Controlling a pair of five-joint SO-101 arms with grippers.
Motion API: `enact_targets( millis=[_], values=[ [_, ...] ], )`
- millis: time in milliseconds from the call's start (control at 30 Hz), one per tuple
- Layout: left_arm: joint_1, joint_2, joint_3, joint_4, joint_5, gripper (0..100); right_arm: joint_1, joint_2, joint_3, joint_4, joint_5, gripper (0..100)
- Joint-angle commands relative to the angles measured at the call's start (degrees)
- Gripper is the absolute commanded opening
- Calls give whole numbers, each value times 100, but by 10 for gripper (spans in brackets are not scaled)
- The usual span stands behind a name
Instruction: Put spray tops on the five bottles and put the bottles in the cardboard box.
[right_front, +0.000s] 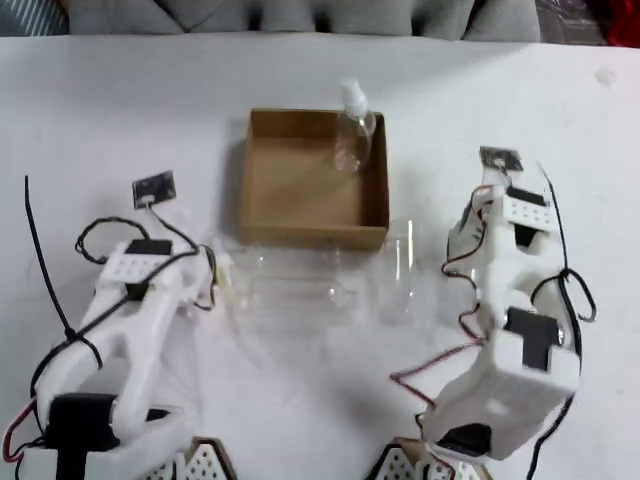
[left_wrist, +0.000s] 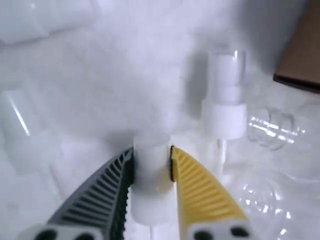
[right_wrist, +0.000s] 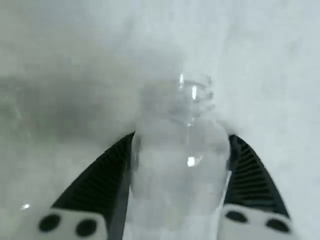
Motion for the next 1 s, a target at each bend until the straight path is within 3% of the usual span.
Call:
enact_targets(
  millis=[0, 333, 600, 967],
  values=[
    [-31, -259, -44, -132, 62, 20, -4, -92, -35, -31, 26, 269],
    [-13, -259, -62, -132, 53, 20, -4, -119, -132, -31, -18, 174],
    [-4, -259, -70, -132, 9, 20, -13, -224, -475, 391, -18, 324],
    [-4, -251, -44, -378, -325, 20, -13, -224, -1160, 1226, -334, 318]
  ],
)
